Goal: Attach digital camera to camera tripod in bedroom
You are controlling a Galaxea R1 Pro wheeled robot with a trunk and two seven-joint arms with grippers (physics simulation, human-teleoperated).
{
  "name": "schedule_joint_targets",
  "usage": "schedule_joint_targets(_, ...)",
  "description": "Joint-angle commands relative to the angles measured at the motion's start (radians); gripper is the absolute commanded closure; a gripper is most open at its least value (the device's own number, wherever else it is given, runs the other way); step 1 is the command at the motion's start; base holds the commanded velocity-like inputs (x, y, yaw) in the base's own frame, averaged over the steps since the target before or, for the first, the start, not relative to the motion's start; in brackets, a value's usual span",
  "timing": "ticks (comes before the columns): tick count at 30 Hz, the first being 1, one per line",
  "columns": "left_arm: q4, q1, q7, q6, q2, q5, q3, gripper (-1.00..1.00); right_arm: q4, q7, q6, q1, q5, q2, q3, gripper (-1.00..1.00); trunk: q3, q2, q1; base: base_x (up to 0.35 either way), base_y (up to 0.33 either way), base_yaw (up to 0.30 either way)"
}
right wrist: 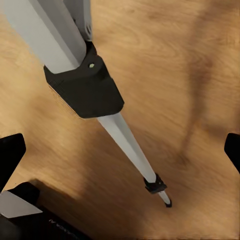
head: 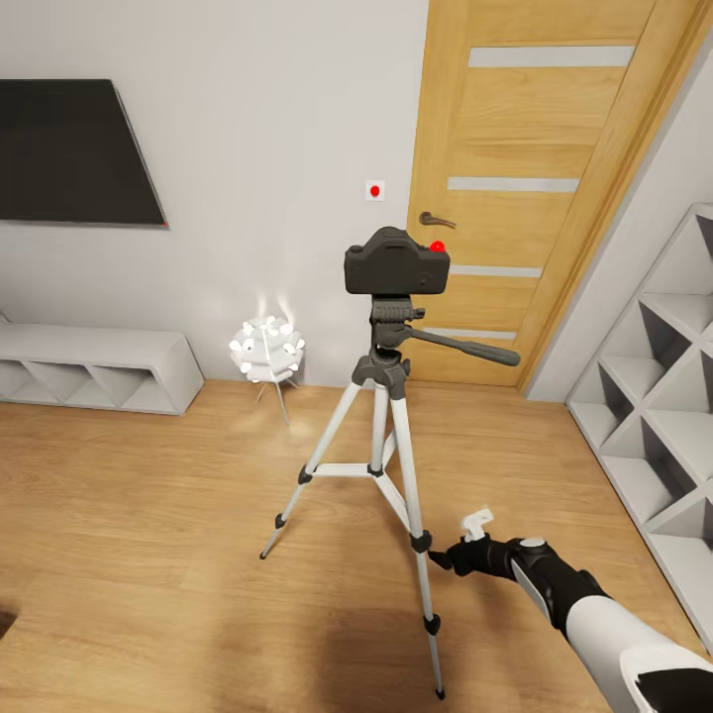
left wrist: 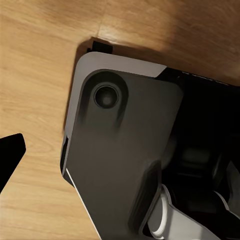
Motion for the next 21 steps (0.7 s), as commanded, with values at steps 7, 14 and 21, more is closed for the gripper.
schedule_joint_targets(7,0.0,-0.001,-0.004,0.003,0.0,0.01,-0.007,-1.0,0.05,0.001,0.004,0.0,0.04,-0.002,0.0,-1.0,-0.002,-0.002,0.0,0.0,0.0,0.0)
schedule_joint_targets(14,0.0,-0.001,-0.005,0.003,-0.001,0.01,-0.007,-1.0,0.121,-0.019,0.004,0.0,0.064,-0.008,-0.002,-1.0,-0.002,-0.002,0.0,0.0,0.0,0.0)
schedule_joint_targets(21,0.0,-0.001,-0.005,0.002,-0.001,0.009,-0.007,-1.0,0.221,-0.082,0.004,0.0,0.068,-0.034,-0.002,-1.0,-0.002,-0.002,0.0,0.0,0.0,0.0)
